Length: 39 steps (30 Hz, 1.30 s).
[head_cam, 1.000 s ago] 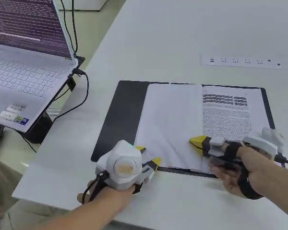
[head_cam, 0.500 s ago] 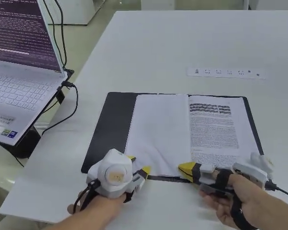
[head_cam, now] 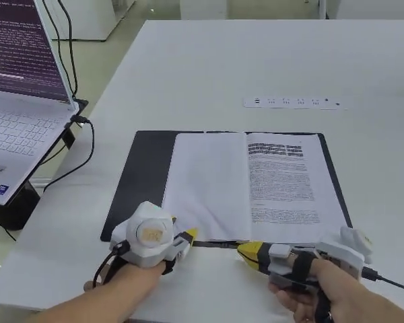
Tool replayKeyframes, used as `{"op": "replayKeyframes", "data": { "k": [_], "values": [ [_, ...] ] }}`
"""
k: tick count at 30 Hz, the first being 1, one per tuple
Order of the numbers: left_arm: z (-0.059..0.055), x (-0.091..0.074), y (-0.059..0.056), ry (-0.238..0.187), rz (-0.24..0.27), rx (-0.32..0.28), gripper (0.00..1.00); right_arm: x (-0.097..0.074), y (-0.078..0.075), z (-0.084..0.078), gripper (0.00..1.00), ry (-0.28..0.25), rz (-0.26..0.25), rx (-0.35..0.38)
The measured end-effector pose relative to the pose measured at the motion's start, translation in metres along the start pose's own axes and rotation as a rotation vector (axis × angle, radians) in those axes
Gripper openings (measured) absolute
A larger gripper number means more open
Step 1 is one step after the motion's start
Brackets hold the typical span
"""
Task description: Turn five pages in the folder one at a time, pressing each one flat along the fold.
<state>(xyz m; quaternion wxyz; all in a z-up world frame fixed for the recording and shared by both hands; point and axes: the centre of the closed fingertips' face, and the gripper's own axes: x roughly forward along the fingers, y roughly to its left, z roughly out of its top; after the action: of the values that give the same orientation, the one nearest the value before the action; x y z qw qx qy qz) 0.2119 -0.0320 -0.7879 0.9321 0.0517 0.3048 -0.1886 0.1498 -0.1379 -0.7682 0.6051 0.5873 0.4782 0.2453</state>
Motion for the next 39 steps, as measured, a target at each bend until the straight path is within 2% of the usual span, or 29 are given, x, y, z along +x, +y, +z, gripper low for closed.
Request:
{"op": "replayKeyframes", "data": {
  "k": [1, 2, 3, 4, 6, 7, 8, 10, 12, 14, 15, 17, 22, 26, 27, 29, 30, 31, 34, 39],
  "values": [
    [0.000, -0.001, -0.001, 0.011, 0.005, -0.003, 0.29, -0.003, 0.004, 0.000, 0.00, -0.014, 0.005, -0.016],
    [-0.001, -0.003, -0.002, 0.037, 0.011, -0.005, 0.32, -0.008, 0.010, 0.003, 0.00, -0.050, 0.006, -0.053],
    [-0.001, -0.005, -0.002, 0.054, 0.019, -0.016, 0.38, -0.012, 0.016, 0.006, 0.00, -0.075, 0.011, -0.079],
    [0.000, -0.009, -0.002, 0.069, 0.031, -0.056, 0.44, -0.021, 0.027, 0.012, 0.00, -0.121, 0.012, -0.144],
    [0.009, -0.015, -0.004, 0.045, 0.028, -0.116, 0.52, -0.034, 0.040, 0.019, 0.00, -0.179, -0.005, -0.244],
    [0.015, -0.019, -0.005, 0.026, 0.020, -0.135, 0.52, -0.043, 0.047, 0.024, 0.00, -0.213, -0.020, -0.295],
    [0.024, -0.026, -0.007, -0.007, 0.011, -0.158, 0.52, -0.055, 0.056, 0.033, 0.00, -0.263, -0.041, -0.405],
    [0.038, -0.038, -0.010, -0.060, -0.008, -0.160, 0.55, -0.072, 0.068, 0.042, 0.01, -0.313, -0.079, -0.515],
    [0.045, -0.055, -0.012, -0.071, -0.010, -0.148, 0.59, -0.096, 0.082, 0.056, 0.10, -0.394, -0.104, -0.626],
    [0.051, -0.064, -0.013, -0.088, -0.016, -0.147, 0.62, -0.111, 0.092, 0.062, 0.25, -0.450, -0.122, -0.675],
    [0.055, -0.072, -0.013, -0.098, -0.018, -0.163, 0.65, -0.121, 0.095, 0.064, 0.32, -0.473, -0.155, -0.725],
    [0.061, -0.082, -0.011, -0.120, -0.019, -0.176, 0.70, -0.135, 0.098, 0.067, 0.44, -0.478, -0.233, -0.846],
    [0.071, -0.106, -0.010, -0.148, 0.001, -0.186, 0.83, -0.159, 0.104, 0.070, 0.68, -0.498, -0.364, -1.046],
    [0.077, -0.119, -0.007, -0.180, 0.027, -0.137, 0.96, -0.173, 0.105, 0.072, 0.80, -0.534, -0.420, -1.138],
    [0.076, -0.121, -0.007, -0.178, 0.031, -0.133, 0.99, -0.175, 0.104, 0.071, 0.85, -0.543, -0.427, -1.146],
    [0.075, -0.126, -0.006, -0.178, 0.029, -0.133, 0.99, -0.178, 0.101, 0.072, 0.93, -0.548, -0.442, -1.161],
    [0.071, -0.129, -0.006, -0.164, 0.029, -0.137, 0.99, -0.181, 0.096, 0.072, 0.96, -0.547, -0.461, -1.149],
    [0.069, -0.130, -0.006, -0.160, 0.029, -0.139, 0.99, -0.182, 0.095, 0.071, 0.98, -0.544, -0.459, -1.149],
    [0.062, -0.136, -0.008, -0.143, 0.028, -0.132, 0.99, -0.187, 0.084, 0.070, 1.00, -0.523, -0.480, -1.156],
    [0.048, -0.143, -0.008, -0.114, 0.033, -0.147, 0.99, -0.190, 0.074, 0.062, 1.00, -0.496, -0.494, -1.171]
  ]
}}
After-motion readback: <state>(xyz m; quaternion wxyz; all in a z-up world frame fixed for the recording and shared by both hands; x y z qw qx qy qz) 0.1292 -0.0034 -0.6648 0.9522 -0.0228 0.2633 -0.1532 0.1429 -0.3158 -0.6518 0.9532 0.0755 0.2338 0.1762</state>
